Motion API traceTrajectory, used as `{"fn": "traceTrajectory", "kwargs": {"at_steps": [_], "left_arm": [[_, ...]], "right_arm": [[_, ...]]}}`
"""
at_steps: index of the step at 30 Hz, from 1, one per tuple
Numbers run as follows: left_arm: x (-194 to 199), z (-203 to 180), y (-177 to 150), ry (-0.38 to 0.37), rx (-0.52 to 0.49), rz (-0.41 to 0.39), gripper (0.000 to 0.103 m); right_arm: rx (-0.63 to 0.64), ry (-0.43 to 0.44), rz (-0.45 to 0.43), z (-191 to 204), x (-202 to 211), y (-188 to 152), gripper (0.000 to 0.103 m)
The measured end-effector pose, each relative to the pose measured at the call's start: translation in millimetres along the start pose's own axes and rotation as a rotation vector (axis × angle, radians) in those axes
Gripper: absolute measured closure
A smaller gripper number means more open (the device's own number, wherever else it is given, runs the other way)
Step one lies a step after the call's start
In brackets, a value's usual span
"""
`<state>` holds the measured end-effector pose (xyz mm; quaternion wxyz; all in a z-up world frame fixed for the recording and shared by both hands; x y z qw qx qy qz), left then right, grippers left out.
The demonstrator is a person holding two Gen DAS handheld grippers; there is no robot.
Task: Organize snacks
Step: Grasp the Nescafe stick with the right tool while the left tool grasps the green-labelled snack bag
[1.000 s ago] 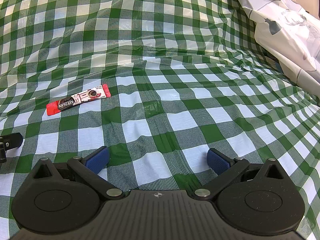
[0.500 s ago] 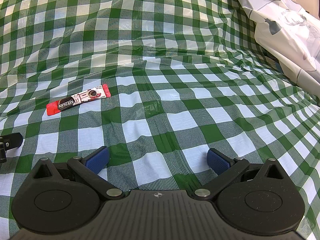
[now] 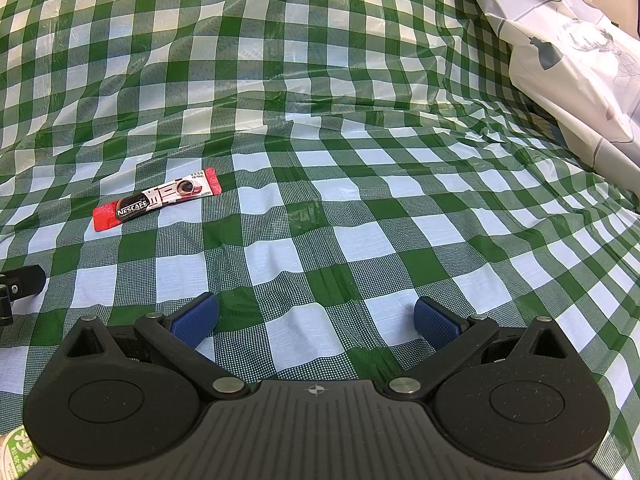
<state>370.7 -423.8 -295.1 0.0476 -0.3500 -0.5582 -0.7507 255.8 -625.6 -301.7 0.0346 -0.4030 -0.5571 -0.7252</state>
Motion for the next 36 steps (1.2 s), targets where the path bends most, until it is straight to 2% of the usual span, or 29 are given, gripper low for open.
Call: {"fn": "traceTrajectory", "kwargs": {"at_steps": [3, 4, 5, 7, 8, 9, 10, 12, 14, 16, 17, 18, 20, 21, 23, 25, 27, 28, 30, 31, 32, 34, 36], "left_arm": [[-0.5, 0.5, 1.0, 0.000, 0.005, 0.010, 0.000], [-1.0, 0.7, 3.8, 0.012, 0.032, 0.046, 0.000], [-0.8, -0.4, 8.9, 0.025, 0.039, 0.103, 0.000], [-3.5, -5.6, 26.4, 0.024, 0.038, 0.272, 0.000], [-1.8, -7.5, 35.8, -0.026, 0.038, 0.362, 0.000], [6.6, -8.8, 43.5, -0.096, 0.042, 0.389, 0.000], [21.5, -11.2, 50.5, -0.158, 0.030, 0.361, 0.000], [52.5, -22.3, 60.0, -0.235, -0.067, 0.277, 0.000], [75.2, -43.9, 57.5, -0.313, -0.227, 0.259, 0.000], [82.5, -66.9, 41.2, -0.376, -0.356, 0.304, 0.000], [80.5, -77.8, 29.4, -0.392, -0.405, 0.351, 0.000], [77.4, -85.1, 19.7, -0.397, -0.442, 0.385, 0.000], [66.0, -95.4, 2.0, -0.356, -0.500, 0.431, 0.000], [59.8, -95.3, -1.9, -0.338, -0.496, 0.444, 0.001], [46.6, -86.7, -2.1, -0.325, -0.423, 0.485, 0.002], [41.0, -75.0, 4.4, -0.349, -0.346, 0.481, 0.004], [35.3, -67.6, 8.4, -0.350, -0.323, 0.492, 0.009], [33.7, -64.7, 10.7, -0.345, -0.322, 0.488, 0.015], [32.5, -60.5, 14.0, -0.327, -0.323, 0.479, 0.028], [31.8, -57.3, 16.5, -0.321, -0.315, 0.476, 0.041], [31.0, -53.9, 19.0, -0.321, -0.301, 0.474, 0.058], [29.8, -46.6, 21.0, -0.332, -0.246, 0.494, 0.063], [30.9, -34.3, 22.5, -0.345, -0.178, 0.518, 0.063]], "right_arm": [[0.003, -0.004, 0.008, 2.0, -2.4, 1.7, 0.000], [0.003, -0.001, 0.010, 1.8, -2.2, 2.8, 0.000], [0.000, 0.019, 0.018, -1.0, -1.1, 3.3, 0.000], [0.047, 0.087, 0.048, -10.0, 2.1, 5.3, 0.000], [0.064, 0.120, 0.069, -16.8, 4.3, 6.8, 0.000], [0.071, 0.141, 0.090, -25.0, 6.6, 8.0, 0.000], [0.075, 0.156, 0.107, -34.0, 8.8, 8.7, 0.000], [0.081, 0.188, 0.135, -49.4, 11.6, 9.9, 0.000], [0.088, 0.203, 0.160, -58.8, 13.0, 11.2, 0.000], [0.103, 0.225, 0.179, -62.9, 13.4, 15.3, 0.000], [0.117, 0.246, 0.177, -62.7, 13.4, 19.5, 0.000], [0.138, 0.271, 0.166, -60.6, 13.0, 24.7, 0.000], [0.216, 0.331, 0.160, -48.1, 7.9, 36.6, 0.000], [0.280, 0.379, 0.179, -36.5, 2.9, 43.1, 0.000], [0.433, 0.453, 0.220, -11.6, -11.2, 54.6, 0.000], [0.579, 0.469, 0.215, 15.8, -26.9, 62.4, 0.000], [0.682, 0.492, 0.206, 40.0, -42.8, 67.7, 0.000], [0.710, 0.509, 0.202, 49.9, -51.0, 71.2, 0.000], [0.681, 0.581, 0.184, 61.9, -62.2, 82.8, 0.000], [0.658, 0.589, 0.199, 67.0, -70.0, 89.0, 0.000], [0.633, 0.601, 0.221, 70.3, -77.2, 93.9, 0.000], [0.575, 0.633, 0.253, 72.7, -89.7, 100.4, 0.000], [0.599, 0.634, 0.242, 73.9, -91.2, 100.7, 0.003]]}}
Point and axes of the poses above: each gripper's, at about its wrist camera, not at the fingertips, and x roughly against the way its jaws point, z to its left, y to its top, the point moved 3 cm from there along -x, roughly the way its jaws point, and after that the axes turned 6 degrees about y, right-handed, at the moved point
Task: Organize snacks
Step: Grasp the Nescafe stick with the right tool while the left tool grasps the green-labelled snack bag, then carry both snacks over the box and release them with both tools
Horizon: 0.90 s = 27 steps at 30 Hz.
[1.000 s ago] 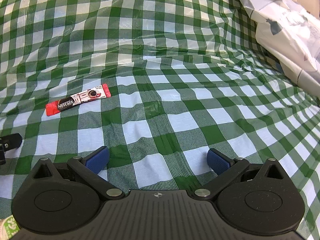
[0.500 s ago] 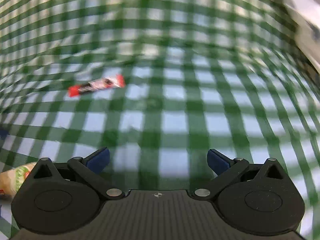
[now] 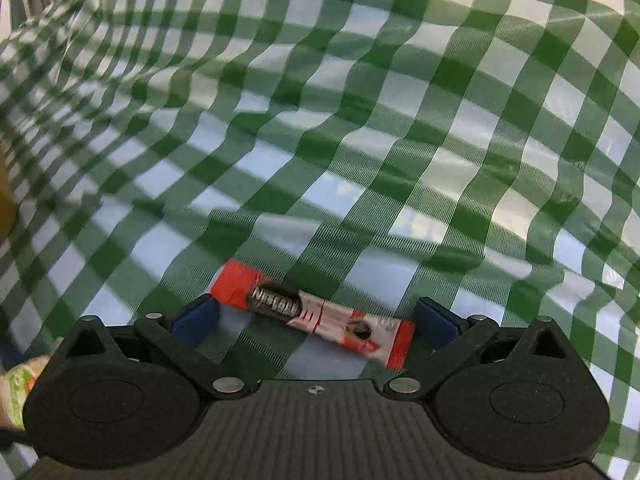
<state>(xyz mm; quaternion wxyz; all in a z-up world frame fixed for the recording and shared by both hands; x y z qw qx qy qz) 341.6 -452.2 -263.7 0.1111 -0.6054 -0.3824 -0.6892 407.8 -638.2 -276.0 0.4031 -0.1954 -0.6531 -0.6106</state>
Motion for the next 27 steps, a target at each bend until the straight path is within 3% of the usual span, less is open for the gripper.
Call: {"fn": "traceTrajectory", "kwargs": {"at_steps": [1, 2, 3, 4, 5, 9, 14, 20, 27], "left_arm": [[5.4, 0.5, -4.4, -0.008, 0.023, 0.000, 0.063], [12.3, -0.6, -9.5, -0.013, 0.033, -0.009, 0.063], [16.2, -1.0, -12.2, -0.014, 0.040, -0.017, 0.063], [22.7, -2.2, -16.1, -0.015, 0.049, -0.025, 0.063], [30.1, -3.8, -20.3, -0.019, 0.061, -0.032, 0.063], [68.2, -11.6, -36.9, -0.036, 0.098, -0.071, 0.063], [133.0, -20.0, -60.8, -0.004, 0.125, -0.134, 0.063], [202.6, -13.5, -102.4, 0.073, 0.162, -0.184, 0.063], [281.0, 36.7, -158.0, 0.206, 0.244, -0.254, 0.063]], "right_arm": [[-0.002, 0.005, -0.002, 0.7, 2.5, -0.8, 0.008], [-0.004, 0.008, -0.015, 2.3, 7.9, -1.9, 0.028], [0.003, 0.005, -0.030, 4.8, 14.8, -3.0, 0.066], [0.005, -0.012, -0.030, 8.1, 20.1, -4.2, 0.086], [-0.009, -0.031, -0.013, 10.4, 25.2, -7.7, 0.093], [-0.087, -0.105, -0.025, 19.8, 39.6, -29.1, 0.093], [-0.361, -0.146, -0.171, 50.5, 106.4, -56.9, 0.093], [-0.500, -0.105, -0.295, 153.1, 185.2, -71.7, 0.093], [-0.479, -0.004, -0.309, 283.3, 214.7, -39.8, 0.093]]}}
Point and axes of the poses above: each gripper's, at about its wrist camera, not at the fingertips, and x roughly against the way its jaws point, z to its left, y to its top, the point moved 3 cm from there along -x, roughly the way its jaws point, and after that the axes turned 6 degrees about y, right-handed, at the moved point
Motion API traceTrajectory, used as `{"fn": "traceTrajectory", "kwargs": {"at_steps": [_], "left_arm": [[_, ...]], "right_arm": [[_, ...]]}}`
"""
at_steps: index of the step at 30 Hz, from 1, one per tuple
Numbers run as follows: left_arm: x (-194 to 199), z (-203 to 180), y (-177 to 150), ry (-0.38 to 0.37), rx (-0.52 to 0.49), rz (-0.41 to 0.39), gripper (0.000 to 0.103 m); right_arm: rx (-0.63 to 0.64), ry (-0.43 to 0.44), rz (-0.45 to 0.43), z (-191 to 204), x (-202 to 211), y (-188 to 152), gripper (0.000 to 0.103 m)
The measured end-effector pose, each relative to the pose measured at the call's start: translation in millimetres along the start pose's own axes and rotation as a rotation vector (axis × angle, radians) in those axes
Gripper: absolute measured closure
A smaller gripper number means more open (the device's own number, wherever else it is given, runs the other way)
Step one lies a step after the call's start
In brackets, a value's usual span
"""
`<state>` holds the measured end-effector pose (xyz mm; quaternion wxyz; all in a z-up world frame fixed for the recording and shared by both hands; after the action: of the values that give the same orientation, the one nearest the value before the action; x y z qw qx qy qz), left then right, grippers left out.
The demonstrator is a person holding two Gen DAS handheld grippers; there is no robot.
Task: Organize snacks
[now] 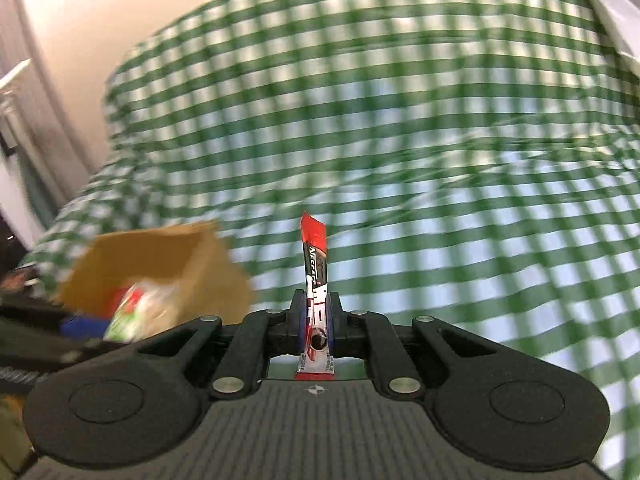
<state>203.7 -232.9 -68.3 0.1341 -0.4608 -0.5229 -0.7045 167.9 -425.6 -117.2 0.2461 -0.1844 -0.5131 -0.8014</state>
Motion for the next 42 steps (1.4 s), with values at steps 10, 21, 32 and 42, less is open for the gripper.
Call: {"fn": "traceTrajectory", "kwargs": {"at_steps": [10, 21, 32, 42], "left_arm": [[28.3, 112.4, -32.7, 0.155, 0.101, -0.006, 0.063], [-18.5, 169.9, -37.6, 0.380, 0.106, 0.076, 0.000], [40.5, 159.1, -71.3, 0.347, 0.159, 0.017, 0.000], [123.2, 125.6, -111.6, 0.442, 0.164, -0.077, 0.000]], "right_arm": [[0.097, 0.098, 0.088, 140.6, -24.3, -12.0, 0.093], [0.092, 0.003, 0.188, 155.4, -79.3, -26.7, 0.025], [0.125, -0.048, 0.205, 157.7, -11.7, -69.6, 0.009], [0.167, -0.075, 0.136, 179.7, 49.0, -103.7, 0.004]]}}
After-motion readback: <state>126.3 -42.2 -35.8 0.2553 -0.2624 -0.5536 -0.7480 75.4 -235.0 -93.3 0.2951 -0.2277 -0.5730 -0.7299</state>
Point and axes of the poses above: each gripper's, at about its wrist camera, not at the fingertips, and x roughly against the way its jaws point, z to its left, y to its top, the point moved 3 cm from there along -x, roughly the way its jaws point, and after that the axes turned 6 degrees about y, right-handed, at the moved point
